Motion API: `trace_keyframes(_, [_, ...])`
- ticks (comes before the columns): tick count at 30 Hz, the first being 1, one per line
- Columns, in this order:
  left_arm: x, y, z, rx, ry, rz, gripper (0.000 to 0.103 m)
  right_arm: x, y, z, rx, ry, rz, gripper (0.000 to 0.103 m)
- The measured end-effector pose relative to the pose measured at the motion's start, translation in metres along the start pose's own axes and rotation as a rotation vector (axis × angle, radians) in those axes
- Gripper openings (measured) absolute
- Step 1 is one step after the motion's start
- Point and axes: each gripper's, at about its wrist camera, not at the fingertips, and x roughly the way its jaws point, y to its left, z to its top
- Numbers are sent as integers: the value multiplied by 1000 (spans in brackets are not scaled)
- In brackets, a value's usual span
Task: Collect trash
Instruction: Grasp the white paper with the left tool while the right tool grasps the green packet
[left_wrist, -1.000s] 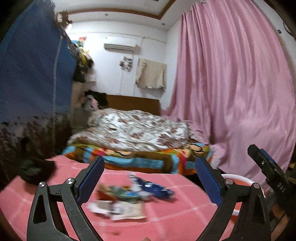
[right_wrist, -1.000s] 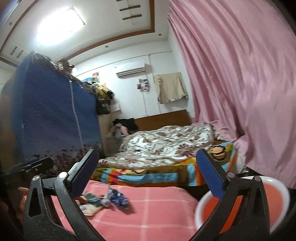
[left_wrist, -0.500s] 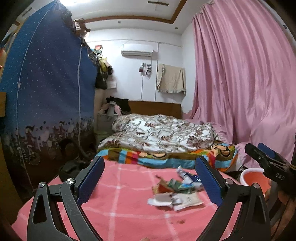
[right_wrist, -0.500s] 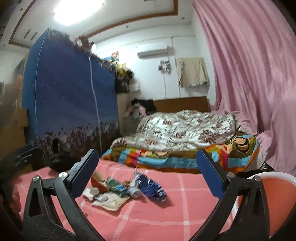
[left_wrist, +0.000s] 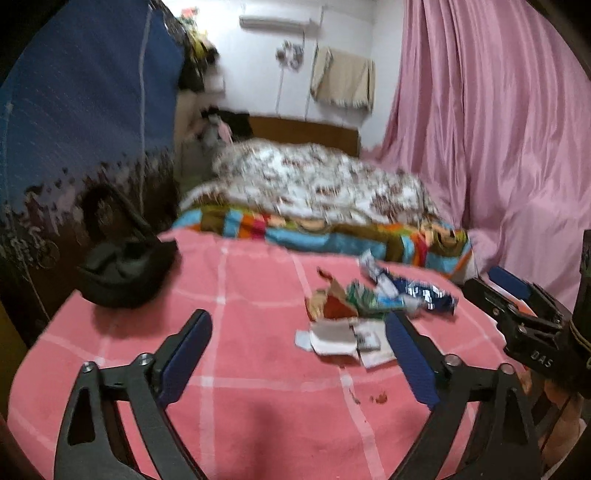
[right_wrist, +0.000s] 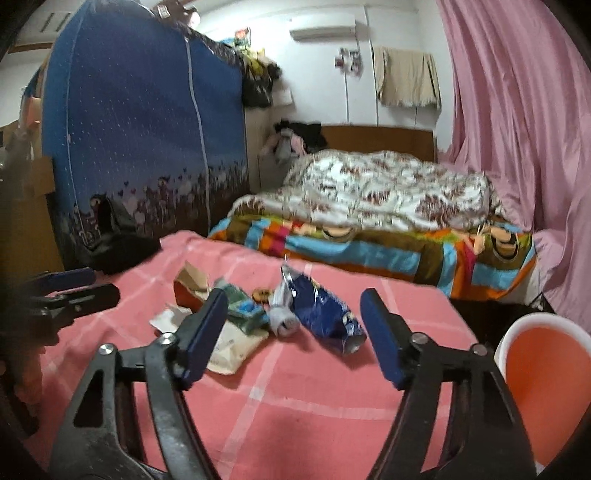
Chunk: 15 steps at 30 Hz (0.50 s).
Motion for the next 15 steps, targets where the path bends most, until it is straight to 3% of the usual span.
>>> trace_keyframes(5, [32, -5, 1, 0, 141, -49, 80, 8, -5, 0, 13, 42, 6, 73])
trace_keyframes(9, [59, -9, 3, 1, 237, -71, 62, 20, -8, -2, 26, 99, 32, 66])
trace_keyframes(15, [83, -12, 4, -8, 312, -116, 58, 32, -6, -5, 21, 152, 60, 60])
